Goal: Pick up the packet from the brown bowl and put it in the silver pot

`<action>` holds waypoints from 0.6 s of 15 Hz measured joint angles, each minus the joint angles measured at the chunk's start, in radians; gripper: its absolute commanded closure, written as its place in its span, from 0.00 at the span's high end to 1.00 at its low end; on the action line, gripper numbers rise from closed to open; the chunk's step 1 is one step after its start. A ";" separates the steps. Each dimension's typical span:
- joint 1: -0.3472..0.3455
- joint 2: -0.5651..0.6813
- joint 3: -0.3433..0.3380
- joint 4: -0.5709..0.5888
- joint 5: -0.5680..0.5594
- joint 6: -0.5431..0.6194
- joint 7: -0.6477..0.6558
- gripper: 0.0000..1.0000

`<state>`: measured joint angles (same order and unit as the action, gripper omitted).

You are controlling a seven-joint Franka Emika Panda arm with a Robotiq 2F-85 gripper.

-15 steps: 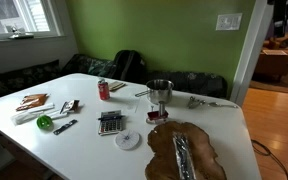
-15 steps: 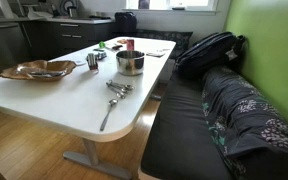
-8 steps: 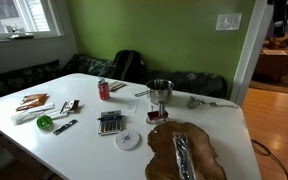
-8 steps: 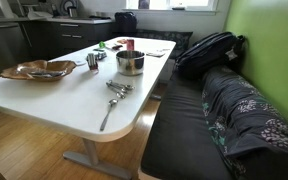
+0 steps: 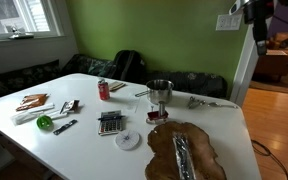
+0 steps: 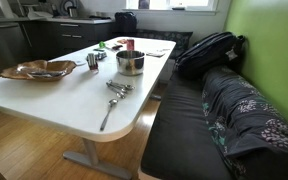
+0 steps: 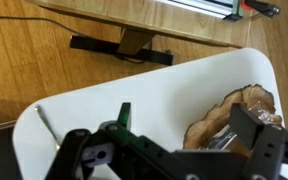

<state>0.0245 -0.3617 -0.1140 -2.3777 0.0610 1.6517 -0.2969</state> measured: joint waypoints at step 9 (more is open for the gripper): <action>0.170 0.399 0.263 0.013 0.088 0.113 0.139 1.00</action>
<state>0.1946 0.0375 0.1493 -2.3650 0.1491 1.7647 -0.1582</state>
